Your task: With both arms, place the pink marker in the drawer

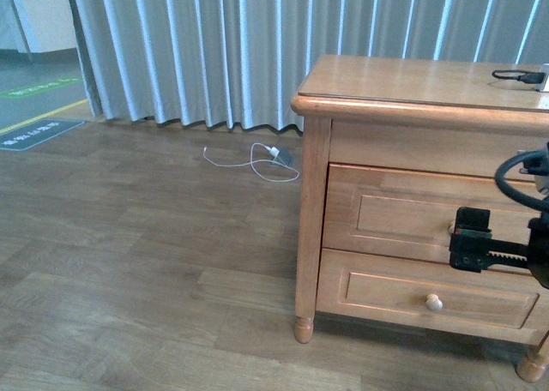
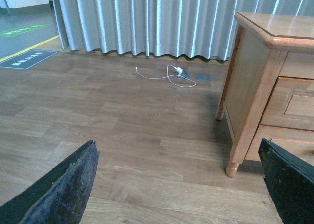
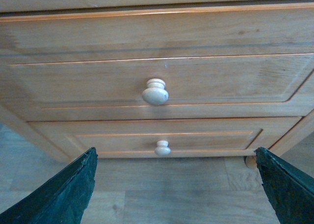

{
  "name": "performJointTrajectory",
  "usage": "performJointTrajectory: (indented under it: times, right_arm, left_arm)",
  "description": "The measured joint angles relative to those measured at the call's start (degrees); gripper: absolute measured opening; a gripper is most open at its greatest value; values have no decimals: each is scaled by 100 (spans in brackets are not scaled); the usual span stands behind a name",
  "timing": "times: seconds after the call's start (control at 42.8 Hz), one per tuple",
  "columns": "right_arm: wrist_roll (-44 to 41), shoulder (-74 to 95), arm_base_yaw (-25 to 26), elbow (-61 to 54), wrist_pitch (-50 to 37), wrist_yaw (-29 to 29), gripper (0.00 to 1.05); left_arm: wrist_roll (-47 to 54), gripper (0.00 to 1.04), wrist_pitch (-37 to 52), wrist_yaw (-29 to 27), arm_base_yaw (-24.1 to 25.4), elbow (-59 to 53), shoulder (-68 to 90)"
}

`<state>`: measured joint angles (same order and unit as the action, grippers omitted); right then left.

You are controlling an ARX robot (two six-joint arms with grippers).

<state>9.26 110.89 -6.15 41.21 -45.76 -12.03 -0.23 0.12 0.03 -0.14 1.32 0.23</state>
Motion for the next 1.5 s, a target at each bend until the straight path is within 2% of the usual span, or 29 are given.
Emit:
performJointTrajectory:
  times: [0.374, 0.514, 0.748, 0.864, 1.005, 1.028, 1.098, 1.168, 1.238, 1.332, 1.449, 1.495]
  right_arm:
    - [264, -3851, 111, -1917, 2006, 918, 96]
    - [463, -5372, 442, -2455, 2946, 1425, 96]
    - [496, -7997, 1303, -3093, 4911, 2260, 96]
    - [457, -8804, 1775, -3209, 5178, 2354, 96]
    - [448, -8835, 1818, -3217, 5184, 2354, 96]
    - [374, -8891, 1821, -3309, 4955, 2367, 94]
    - [-247, -9193, 1729, -3967, 3488, 2236, 80]
    - [-549, -9403, 1589, -4092, 3016, 2096, 68]
    - [-741, -9632, 1416, -4092, 3080, 1947, 52]
    - [-813, -9801, 933, -4092, 3283, 1309, 38]
    - [-866, -9965, 656, -4092, 3432, 1250, 20]
    - [-874, -10048, 640, -4092, 3508, 1224, 9]
  left_arm:
    - [-2, 99, 0, 0, 0, 0, 2]
    - [0, 99, 0, 0, 0, 0, 0]
    - [0, 99, -2, 0, 0, 0, 2]
    - [0, 99, -2, 0, 0, 0, 0]
    - [0, 99, -2, 0, 0, 0, 2]
    - [-2, 99, -2, 0, 0, 0, 0]
    - [0, 99, -2, -2, 0, 0, 0]
    - [0, 99, -4, -2, 0, 0, 0]
    - [-2, 99, -9, -7, 0, 0, 0]
    - [0, 99, -9, -4, 0, 0, 0]
    - [0, 99, -9, 0, 0, 0, 0]
    - [0, 99, -9, -4, 0, 0, 0]
